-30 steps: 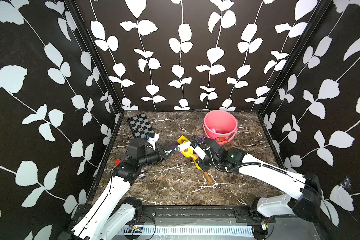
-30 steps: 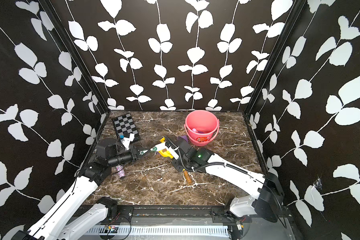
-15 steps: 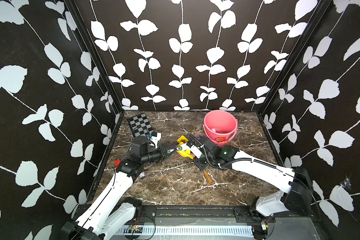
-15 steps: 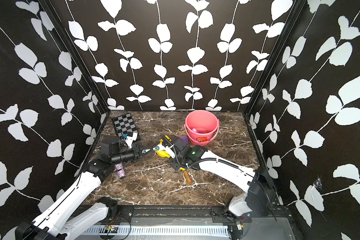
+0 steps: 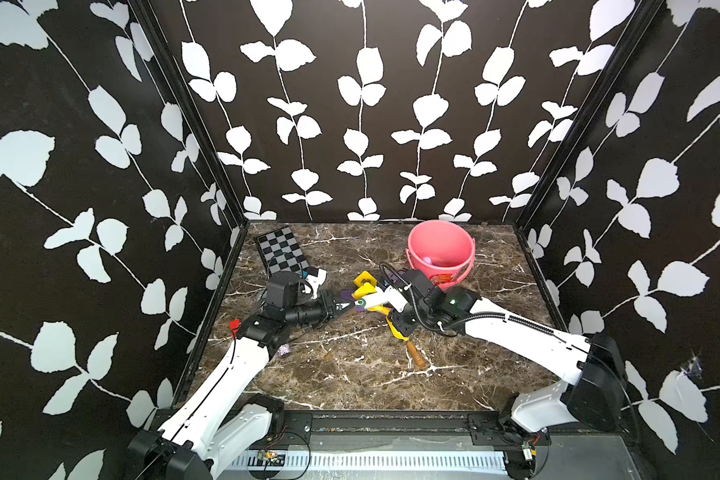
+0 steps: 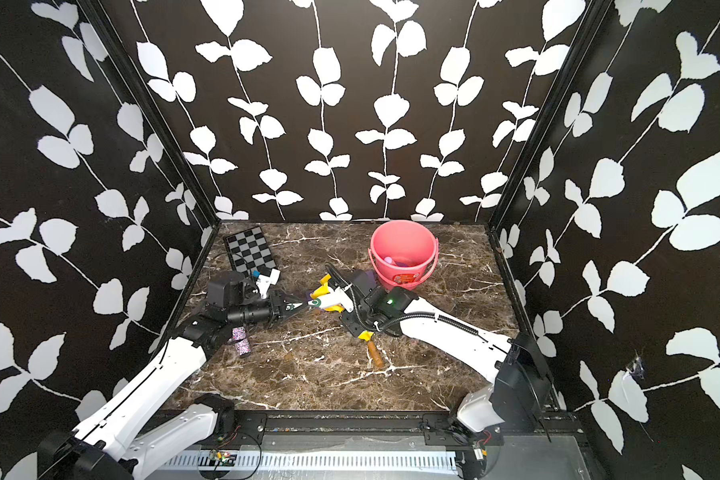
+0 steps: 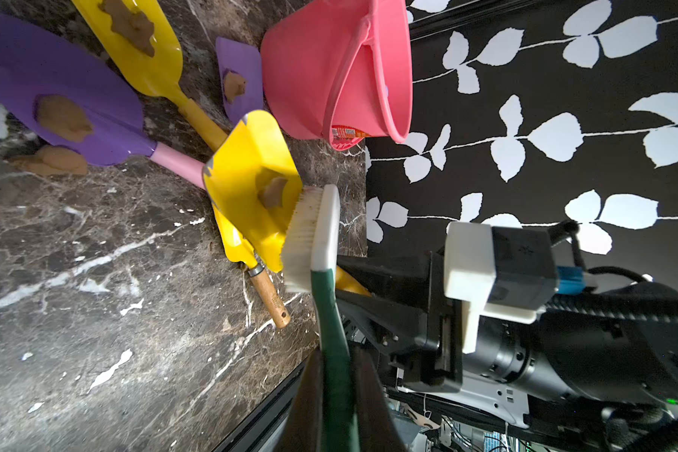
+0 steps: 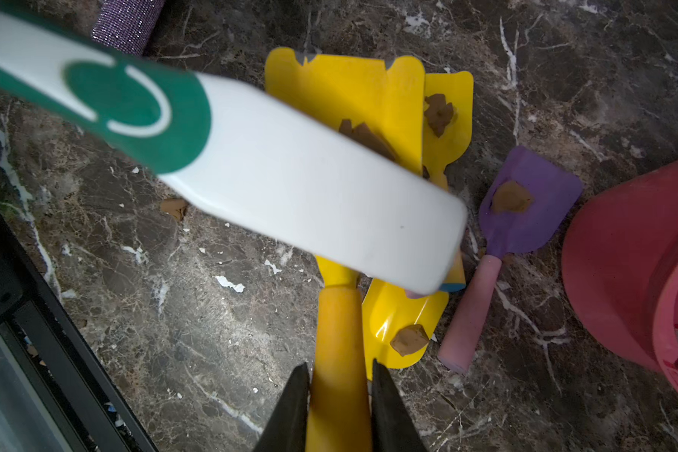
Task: Brush the soil off the hand trowel and place it into the bucket
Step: Brush off the soil from the hand trowel.
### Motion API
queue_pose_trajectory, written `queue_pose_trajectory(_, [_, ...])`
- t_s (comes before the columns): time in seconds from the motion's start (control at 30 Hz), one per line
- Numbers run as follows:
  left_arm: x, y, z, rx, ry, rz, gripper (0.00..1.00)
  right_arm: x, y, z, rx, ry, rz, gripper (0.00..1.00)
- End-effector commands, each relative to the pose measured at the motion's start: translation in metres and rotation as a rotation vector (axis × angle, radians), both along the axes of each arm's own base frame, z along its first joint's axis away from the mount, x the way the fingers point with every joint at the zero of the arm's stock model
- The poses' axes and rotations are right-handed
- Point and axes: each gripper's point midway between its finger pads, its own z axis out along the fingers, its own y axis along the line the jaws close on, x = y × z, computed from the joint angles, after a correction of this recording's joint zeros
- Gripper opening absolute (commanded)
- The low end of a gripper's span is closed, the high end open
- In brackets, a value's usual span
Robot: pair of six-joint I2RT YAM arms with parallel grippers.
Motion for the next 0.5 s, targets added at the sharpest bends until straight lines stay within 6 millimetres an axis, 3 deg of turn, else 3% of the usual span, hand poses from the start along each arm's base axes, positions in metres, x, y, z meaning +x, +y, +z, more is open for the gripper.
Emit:
queue_pose_trajectory(0.0, [0.002, 0.008, 0.009, 0.020, -0.046, 0.000, 0.00, 0.006, 0.007, 0.017, 0.051, -0.041, 0.021, 0.00])
queue_pose_trajectory(0.23, [0.012, 0.036, 0.020, -0.020, -0.067, 0.090, 0.00, 0.000, 0.008, 0.011, 0.044, -0.010, 0.052, 0.00])
queue_pose_trajectory(0.37, [0.009, 0.035, 0.042, -0.096, -0.102, 0.087, 0.00, 0.000, 0.010, 0.007, 0.028, 0.014, 0.062, 0.00])
queue_pose_trajectory(0.47, [0.000, 0.034, 0.039, -0.110, -0.073, 0.066, 0.00, 0.003, 0.016, 0.009, 0.031, 0.020, 0.065, 0.00])
